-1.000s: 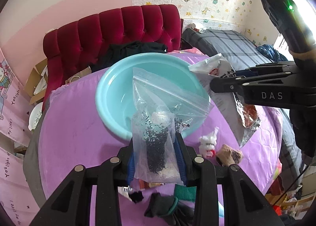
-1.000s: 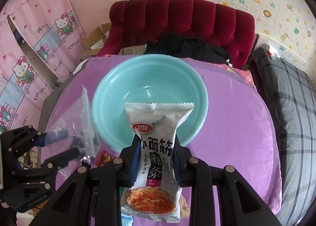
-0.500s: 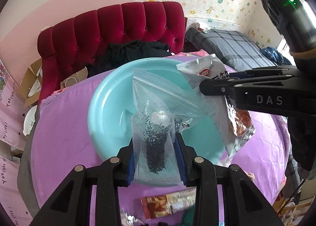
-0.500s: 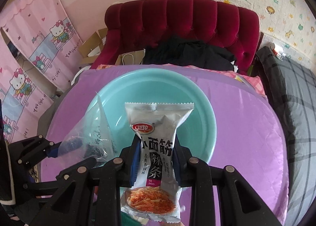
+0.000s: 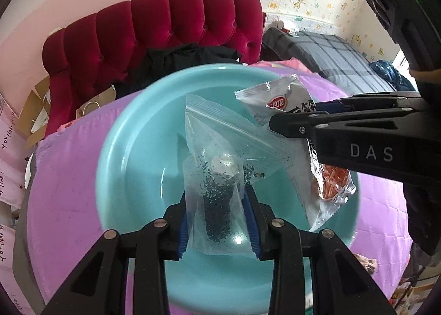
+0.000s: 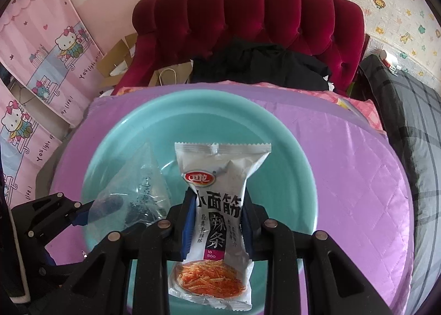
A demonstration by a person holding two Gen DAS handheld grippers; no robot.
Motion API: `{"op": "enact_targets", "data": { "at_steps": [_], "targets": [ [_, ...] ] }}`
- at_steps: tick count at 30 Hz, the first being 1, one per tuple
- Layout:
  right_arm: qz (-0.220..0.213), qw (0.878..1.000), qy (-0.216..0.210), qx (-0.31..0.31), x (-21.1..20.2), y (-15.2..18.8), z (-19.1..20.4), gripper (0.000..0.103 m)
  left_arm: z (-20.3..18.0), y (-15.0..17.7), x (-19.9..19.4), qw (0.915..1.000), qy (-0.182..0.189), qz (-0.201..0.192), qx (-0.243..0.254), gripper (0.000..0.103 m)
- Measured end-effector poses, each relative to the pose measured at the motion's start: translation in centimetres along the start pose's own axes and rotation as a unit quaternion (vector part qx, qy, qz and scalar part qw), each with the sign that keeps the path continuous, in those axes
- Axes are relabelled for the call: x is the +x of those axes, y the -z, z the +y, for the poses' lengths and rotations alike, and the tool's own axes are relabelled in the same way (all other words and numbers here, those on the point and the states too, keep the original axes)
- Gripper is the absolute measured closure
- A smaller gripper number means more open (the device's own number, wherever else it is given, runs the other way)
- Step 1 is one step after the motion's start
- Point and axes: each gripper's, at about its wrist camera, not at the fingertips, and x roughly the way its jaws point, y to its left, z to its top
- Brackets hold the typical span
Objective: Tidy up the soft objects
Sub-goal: 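Lower both items into the basin and open both tools, then withdraw both open tools from the basin back over the table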
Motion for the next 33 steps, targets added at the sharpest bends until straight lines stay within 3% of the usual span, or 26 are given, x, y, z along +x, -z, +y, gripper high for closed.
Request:
{"op": "enact_targets", "data": {
  "at_steps": [14,16,17,19,20,22,25,27,29,33],
  "targets": [
    [0.031,0.999,-0.014,0.029,4.2,0.3,-1.5,0.070,0.4,0.1,2.8,0.9998,-0.014,0.014,0.004,0.065],
    [0.028,0.999,-0.014,0.029,4.1,0.3,-1.6,0.068,0.4,0.1,2.5,0.9998,-0.016,0.010,0.003,0.059],
    [0.028,0.999,-0.016,0.032,4.0,0.3,-1.6,0.066,0.5,0.1,2.4,0.9998,-0.019,0.009,0.003,0.051],
    [0.020,0.999,-0.009,0.034,3.6,0.2,-1.6,0.054,0.4,0.0,2.1,0.9996,-0.027,0.005,0.000,0.018],
    [0.016,0.999,-0.008,0.037,3.4,0.2,-1.6,0.048,0.3,0.0,1.9,0.9996,-0.028,0.002,-0.001,0.012],
    [0.010,0.999,-0.006,0.039,2.7,0.1,-1.3,0.044,0.4,0.1,1.6,0.9993,-0.037,-0.006,-0.003,0.002],
    [0.003,0.999,0.005,0.037,1.9,0.1,-1.0,0.030,0.5,0.2,0.8,0.9987,-0.046,-0.017,-0.014,0.000],
    [0.001,0.999,0.011,0.035,1.4,0.3,-1.0,0.010,0.4,0.3,0.5,0.9983,-0.052,-0.019,-0.016,0.000],
    [-0.005,0.999,0.017,0.034,0.9,0.5,-0.8,0.000,0.2,0.4,0.1,0.9981,-0.055,-0.021,-0.015,0.000],
    [-0.011,0.999,0.028,0.036,-0.6,1.3,-0.6,0.000,0.0,1.0,-1.3,0.9979,-0.059,-0.024,-0.014,0.000]
  ]
}}
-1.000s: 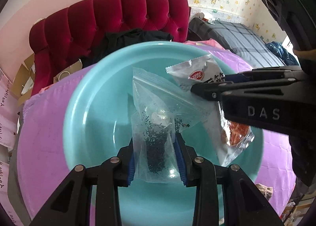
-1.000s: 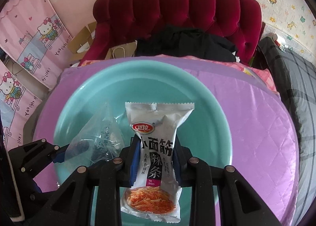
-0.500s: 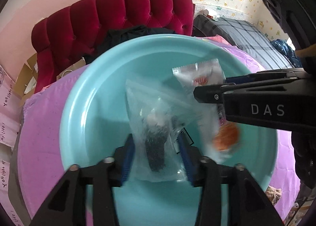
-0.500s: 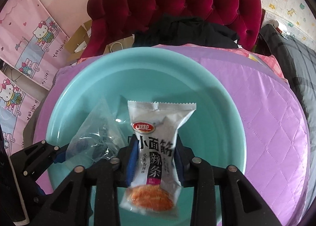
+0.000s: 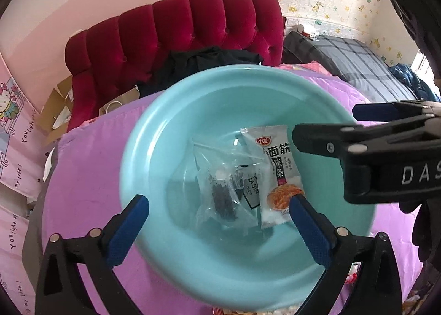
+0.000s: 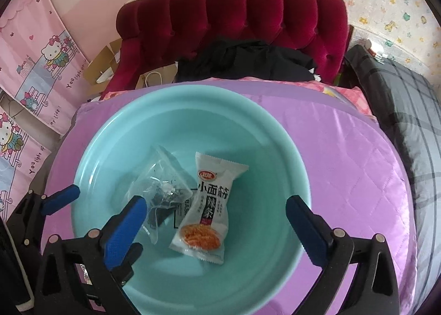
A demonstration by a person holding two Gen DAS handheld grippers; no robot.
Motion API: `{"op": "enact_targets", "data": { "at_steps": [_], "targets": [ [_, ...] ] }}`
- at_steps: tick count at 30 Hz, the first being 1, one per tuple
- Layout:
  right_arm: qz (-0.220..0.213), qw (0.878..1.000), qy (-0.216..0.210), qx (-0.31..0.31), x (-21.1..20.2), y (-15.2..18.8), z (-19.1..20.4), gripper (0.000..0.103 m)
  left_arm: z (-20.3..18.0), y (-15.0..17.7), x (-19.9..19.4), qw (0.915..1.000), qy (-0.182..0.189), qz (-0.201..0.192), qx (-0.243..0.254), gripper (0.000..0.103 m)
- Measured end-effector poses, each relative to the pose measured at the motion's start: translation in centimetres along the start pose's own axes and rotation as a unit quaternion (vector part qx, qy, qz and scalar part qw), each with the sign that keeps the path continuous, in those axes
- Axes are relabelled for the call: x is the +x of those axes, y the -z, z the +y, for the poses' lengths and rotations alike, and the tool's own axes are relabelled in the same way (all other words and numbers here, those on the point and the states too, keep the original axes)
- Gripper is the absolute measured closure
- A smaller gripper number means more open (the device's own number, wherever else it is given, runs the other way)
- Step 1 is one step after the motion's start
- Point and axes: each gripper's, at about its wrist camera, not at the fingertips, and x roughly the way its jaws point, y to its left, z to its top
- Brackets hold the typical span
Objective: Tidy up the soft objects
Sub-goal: 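Withdraw both open tools from the basin back over the table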
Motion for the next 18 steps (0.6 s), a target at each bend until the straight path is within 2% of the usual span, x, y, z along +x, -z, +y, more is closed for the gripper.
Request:
{"op": "enact_targets", "data": {
  "at_steps": [18],
  "targets": [
    [-0.018,1.000,0.007,-0.013,-7.1,4.3,1.4,0.000,-0.8,3.3,-7.6,0.9994,-0.013,-0.032,0.000,0.000]
  ]
}}
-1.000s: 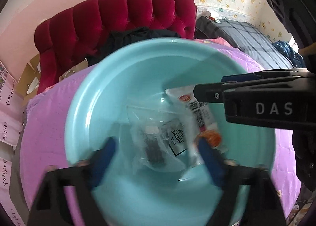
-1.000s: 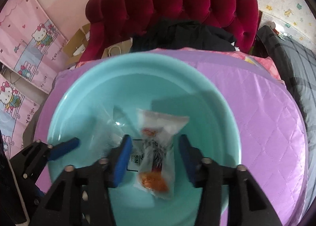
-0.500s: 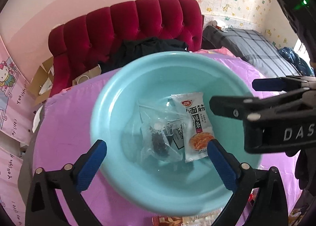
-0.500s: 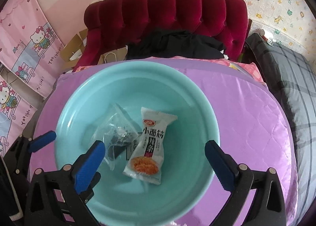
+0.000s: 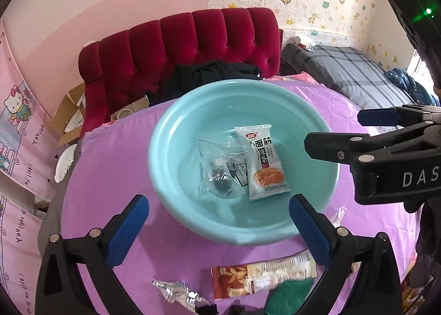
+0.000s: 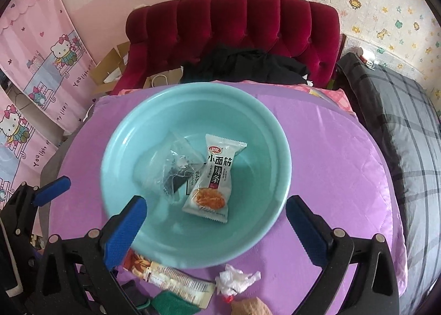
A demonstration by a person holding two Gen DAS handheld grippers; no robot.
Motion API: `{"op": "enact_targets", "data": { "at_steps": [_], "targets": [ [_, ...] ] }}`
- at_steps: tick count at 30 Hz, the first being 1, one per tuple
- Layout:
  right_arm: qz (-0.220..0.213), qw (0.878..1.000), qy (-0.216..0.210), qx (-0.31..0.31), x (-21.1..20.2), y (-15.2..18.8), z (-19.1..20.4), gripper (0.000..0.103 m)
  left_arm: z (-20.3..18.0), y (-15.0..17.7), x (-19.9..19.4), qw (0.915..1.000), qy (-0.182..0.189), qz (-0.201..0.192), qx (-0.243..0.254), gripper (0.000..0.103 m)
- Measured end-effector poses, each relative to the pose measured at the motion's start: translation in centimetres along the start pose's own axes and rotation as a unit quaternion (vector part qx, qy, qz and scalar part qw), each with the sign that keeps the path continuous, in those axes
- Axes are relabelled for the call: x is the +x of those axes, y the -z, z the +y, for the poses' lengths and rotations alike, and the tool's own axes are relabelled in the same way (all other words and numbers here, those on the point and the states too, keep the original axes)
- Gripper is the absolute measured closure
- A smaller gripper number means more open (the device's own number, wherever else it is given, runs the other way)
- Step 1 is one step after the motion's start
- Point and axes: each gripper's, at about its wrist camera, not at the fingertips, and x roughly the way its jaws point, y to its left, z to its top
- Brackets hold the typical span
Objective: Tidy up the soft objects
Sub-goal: 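Withdraw both open tools from the basin back over the table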
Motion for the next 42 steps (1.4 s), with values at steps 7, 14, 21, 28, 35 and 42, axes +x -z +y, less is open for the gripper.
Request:
{"op": "enact_targets", "data": {
  "at_steps": [7,14,21,28,35,42],
  "targets": [
    [-0.005,1.000,0.011,-0.014,-2.7,1.8,0.8,0.000,0.1,1.7,-2.7,0.9999,-0.003,-0.009,-0.009,0.000],
    [0.002,1.000,0.009,-0.005,-4.6,4.3,0.7,0.000,0.2,3.7,-4.8,0.9998,-0.008,-0.015,-0.012,0.000],
    [0.014,1.000,0.019,-0.018,-5.8,7.5,1.3,0.000,0.5,6.3,-7.0,0.9997,-0.006,-0.020,-0.015,0.000],
    [0.015,1.000,0.015,-0.021,-6.9,10.4,1.9,0.000,0.5,8.7,-8.7,0.9991,-0.018,-0.030,-0.022,0.000],
    [0.013,0.999,0.015,-0.025,-8.2,13.0,2.5,0.000,1.1,11.6,-10.0,0.9987,-0.013,-0.023,-0.045,0.000],
    [0.025,0.999,0.013,-0.028,-8.1,15.7,2.7,0.000,0.3,14.2,-10.3,0.9992,-0.020,-0.013,-0.033,0.000]
  ]
}}
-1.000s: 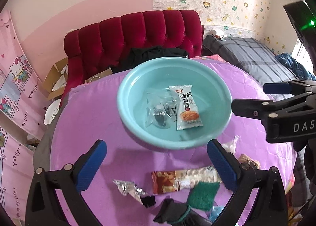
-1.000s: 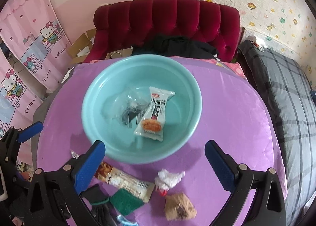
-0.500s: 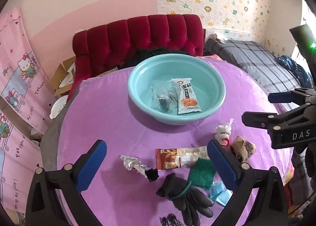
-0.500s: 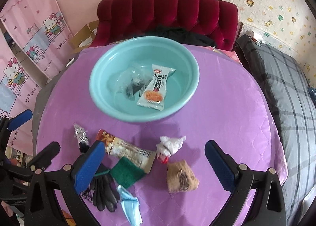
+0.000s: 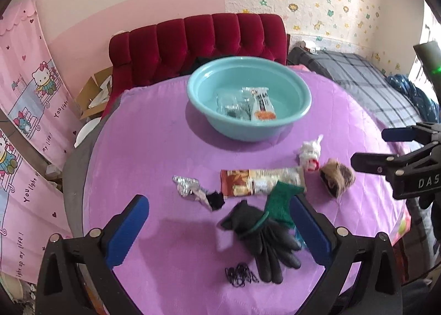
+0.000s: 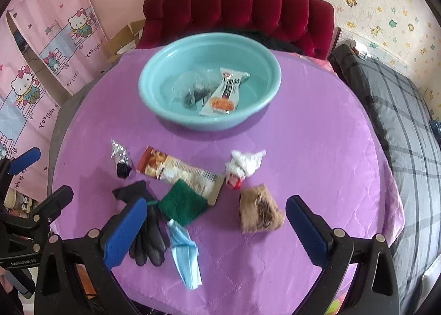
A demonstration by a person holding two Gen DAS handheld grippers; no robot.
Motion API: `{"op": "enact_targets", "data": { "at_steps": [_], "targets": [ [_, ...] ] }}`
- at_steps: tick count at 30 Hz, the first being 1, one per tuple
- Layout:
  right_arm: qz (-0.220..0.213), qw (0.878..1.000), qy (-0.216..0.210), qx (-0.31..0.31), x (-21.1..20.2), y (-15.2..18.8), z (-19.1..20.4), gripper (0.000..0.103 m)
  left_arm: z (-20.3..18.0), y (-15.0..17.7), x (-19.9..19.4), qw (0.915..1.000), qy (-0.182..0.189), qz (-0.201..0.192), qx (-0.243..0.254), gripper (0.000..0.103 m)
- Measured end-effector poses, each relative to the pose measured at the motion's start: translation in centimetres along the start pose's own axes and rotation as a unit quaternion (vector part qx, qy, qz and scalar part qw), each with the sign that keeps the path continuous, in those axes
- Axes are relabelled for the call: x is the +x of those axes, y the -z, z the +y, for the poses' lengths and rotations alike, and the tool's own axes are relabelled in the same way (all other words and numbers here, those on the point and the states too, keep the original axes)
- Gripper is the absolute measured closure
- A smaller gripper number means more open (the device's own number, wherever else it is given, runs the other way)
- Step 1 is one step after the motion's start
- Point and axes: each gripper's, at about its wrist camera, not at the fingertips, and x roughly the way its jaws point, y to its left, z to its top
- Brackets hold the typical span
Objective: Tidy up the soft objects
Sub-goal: 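Withdraw both open tools from the basin back over the table, then grasp the blue face mask with the right tool while the left tool grasps the black earphone cable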
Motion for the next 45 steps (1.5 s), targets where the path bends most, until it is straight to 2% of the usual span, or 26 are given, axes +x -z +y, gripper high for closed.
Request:
{"op": "enact_targets", "data": {
  "at_steps": [6,12,36,37,39,43,44,45],
  "targets": [
    [0.020,1.000,-0.002,-0.006,1.0,1.7,0.4,0.000,0.0,2.3,1.2,0.9995,0.009,0.030,-0.008,0.000],
    [0.040,0.999,-0.005,-0.012,2.0,2.9,0.9,0.000,-0.1,3.7,1.8,0.9990,0.014,0.041,-0.010,0.000],
    [0.160,0.986,-0.026,-0.025,10.1,8.7,2.3,0.001,0.0,10.1,6.6,0.9906,0.025,0.132,-0.029,0.000],
    [0.164,0.986,-0.029,-0.025,10.4,8.9,2.3,0.003,0.0,10.3,6.7,0.9901,0.025,0.135,-0.029,0.000],
    [0.169,0.985,-0.036,-0.023,10.9,9.2,2.4,0.020,0.0,10.7,6.9,0.9890,0.025,0.142,-0.030,0.000],
    [0.174,0.983,-0.055,-0.020,11.6,9.5,2.7,0.040,0.0,11.1,7.1,0.9882,0.025,0.148,-0.032,0.000],
    [0.172,0.983,-0.061,-0.020,11.6,9.6,2.9,0.049,0.1,11.2,7.2,0.9879,0.026,0.149,-0.032,0.000],
    [0.169,0.983,-0.068,-0.018,11.6,9.7,3.1,0.065,0.0,11.2,7.3,0.9876,0.024,0.152,-0.031,0.000]
  ]
}}
